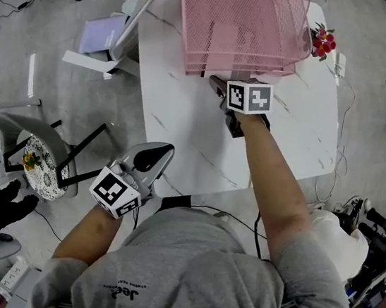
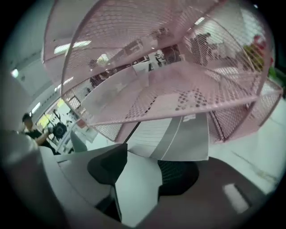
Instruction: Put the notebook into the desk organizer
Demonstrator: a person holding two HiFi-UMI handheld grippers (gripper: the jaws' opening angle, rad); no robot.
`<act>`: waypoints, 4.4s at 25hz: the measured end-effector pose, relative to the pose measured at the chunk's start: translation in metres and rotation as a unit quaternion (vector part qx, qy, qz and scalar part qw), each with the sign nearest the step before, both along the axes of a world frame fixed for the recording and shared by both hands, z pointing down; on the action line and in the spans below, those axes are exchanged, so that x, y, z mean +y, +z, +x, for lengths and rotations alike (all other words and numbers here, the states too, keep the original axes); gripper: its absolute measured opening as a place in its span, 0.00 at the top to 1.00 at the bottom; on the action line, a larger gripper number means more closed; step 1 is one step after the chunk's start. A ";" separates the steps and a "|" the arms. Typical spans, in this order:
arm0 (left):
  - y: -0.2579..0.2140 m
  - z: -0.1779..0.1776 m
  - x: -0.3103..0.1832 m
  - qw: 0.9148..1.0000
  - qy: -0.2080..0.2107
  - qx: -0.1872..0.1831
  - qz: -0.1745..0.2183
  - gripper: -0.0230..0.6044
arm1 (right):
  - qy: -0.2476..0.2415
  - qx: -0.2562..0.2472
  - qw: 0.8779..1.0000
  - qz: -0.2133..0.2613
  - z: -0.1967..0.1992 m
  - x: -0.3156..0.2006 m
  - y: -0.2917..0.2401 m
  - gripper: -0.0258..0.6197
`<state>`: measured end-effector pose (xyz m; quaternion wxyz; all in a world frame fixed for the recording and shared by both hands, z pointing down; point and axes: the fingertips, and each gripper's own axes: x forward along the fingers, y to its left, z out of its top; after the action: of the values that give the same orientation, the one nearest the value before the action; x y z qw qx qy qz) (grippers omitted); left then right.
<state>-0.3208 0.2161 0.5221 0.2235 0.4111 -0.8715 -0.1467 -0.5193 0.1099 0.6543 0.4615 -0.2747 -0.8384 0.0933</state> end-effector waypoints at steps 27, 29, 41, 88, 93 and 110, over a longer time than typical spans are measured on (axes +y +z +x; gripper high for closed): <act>-0.007 0.004 -0.014 1.000 0.017 -0.002 0.009 0.88 | -0.044 0.009 0.974 0.223 0.006 -0.044 -0.001 0.51; -0.008 0.006 -0.015 1.000 0.016 -0.001 0.013 0.88 | 0.020 0.022 0.988 0.153 0.000 -0.043 -0.011 0.51; -0.022 -0.001 -0.023 0.999 0.031 -0.023 0.014 0.88 | 0.096 -0.111 0.987 0.067 0.017 -0.065 -0.063 0.46; -0.145 0.509 -0.458 0.761 0.634 -0.132 0.048 0.88 | 0.564 -0.312 0.758 0.104 0.853 -0.396 -0.264 0.96; -0.140 0.501 -0.469 0.762 0.633 -0.128 0.044 0.88 | 0.583 -0.311 0.744 0.100 0.852 -0.404 -0.261 0.96; -0.151 0.476 -0.477 0.781 0.607 -0.137 0.056 0.88 | 0.550 -0.303 0.770 0.113 0.827 -0.415 -0.267 0.96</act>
<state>0.1553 -0.2606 0.3707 0.1207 0.8827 -0.4533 0.0286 0.3082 -0.3048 0.3871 0.0812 0.2732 -0.9471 0.1473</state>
